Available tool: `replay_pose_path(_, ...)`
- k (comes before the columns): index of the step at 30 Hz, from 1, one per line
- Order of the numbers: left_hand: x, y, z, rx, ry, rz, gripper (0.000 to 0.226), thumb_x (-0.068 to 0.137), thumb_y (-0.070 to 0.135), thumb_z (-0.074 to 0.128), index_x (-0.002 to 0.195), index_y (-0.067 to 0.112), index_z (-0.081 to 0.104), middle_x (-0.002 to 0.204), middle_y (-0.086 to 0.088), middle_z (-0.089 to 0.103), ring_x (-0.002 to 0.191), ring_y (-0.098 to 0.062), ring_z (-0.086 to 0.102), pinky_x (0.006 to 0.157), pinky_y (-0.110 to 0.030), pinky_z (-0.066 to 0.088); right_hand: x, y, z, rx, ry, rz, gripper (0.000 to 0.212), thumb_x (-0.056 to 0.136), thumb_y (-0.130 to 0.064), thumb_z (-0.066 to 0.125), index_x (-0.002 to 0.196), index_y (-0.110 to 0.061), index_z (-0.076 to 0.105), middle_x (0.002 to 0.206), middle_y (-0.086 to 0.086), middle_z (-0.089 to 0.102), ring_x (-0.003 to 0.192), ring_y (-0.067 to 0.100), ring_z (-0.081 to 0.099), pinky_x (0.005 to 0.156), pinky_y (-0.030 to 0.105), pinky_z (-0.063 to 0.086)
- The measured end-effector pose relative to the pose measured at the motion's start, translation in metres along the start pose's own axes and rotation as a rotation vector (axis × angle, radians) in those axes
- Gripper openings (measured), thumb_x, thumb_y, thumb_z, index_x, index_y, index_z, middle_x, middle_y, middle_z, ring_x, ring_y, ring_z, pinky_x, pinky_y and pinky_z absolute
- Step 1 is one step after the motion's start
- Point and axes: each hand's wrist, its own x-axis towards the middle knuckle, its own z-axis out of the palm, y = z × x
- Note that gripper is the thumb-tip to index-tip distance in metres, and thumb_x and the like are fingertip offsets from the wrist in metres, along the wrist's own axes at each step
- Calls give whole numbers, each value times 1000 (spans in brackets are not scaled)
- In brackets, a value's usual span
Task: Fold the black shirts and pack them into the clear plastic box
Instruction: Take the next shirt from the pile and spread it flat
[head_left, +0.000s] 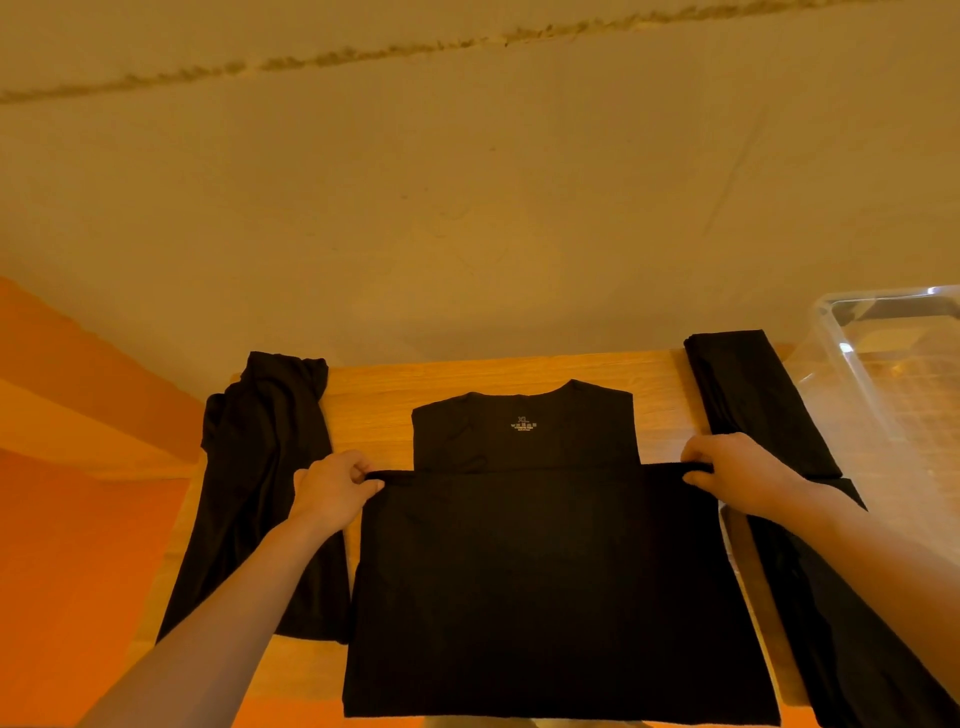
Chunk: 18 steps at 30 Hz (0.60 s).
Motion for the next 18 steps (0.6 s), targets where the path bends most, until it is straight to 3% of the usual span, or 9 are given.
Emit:
replay_pose_path(3,-2,-5,-10,-57,-38,3,20,89,35,66,106,24,63,97,10,59,104,-16,58,102,-42,39,-12,-4,-14,205,-45,-1,11,87,-23,68,88,-31,60,93,-5,65,87,6,61,71,19,47)
replay_pose_path(8,-4,-3,-37,-166,-22,69,15,86,35,69,99,26,67,96,9,65,97,-10,60,96,-41,47,-25,-18,-44,461,-34,-23,8,85,-20,69,92,-23,70,90,-3,71,88,7,66,79,20,47)
replay_pose_path(11,-2,11,-59,-226,45,100,17,87,33,69,101,23,67,96,9,64,95,-9,59,91,-34,47,-23,-29,-71,566,91,-50,9,88,-16,64,94,-18,69,91,-3,69,88,8,65,77,19,44)
replay_pose_path(15,24,26,-76,-251,149,86,16,87,34,69,98,23,65,97,5,65,98,-15,60,96,-41,46,9,-33,-92,609,276,-30,7,91,-17,63,91,-19,70,93,-2,69,88,13,65,85,28,49)
replay_pose_path(18,56,28,-64,-220,184,21,16,88,37,66,99,26,61,101,5,63,106,-22,59,101,-47,40,49,-32,-84,511,317,67,9,93,-22,61,101,-21,65,104,-2,66,102,20,61,90,33,46)
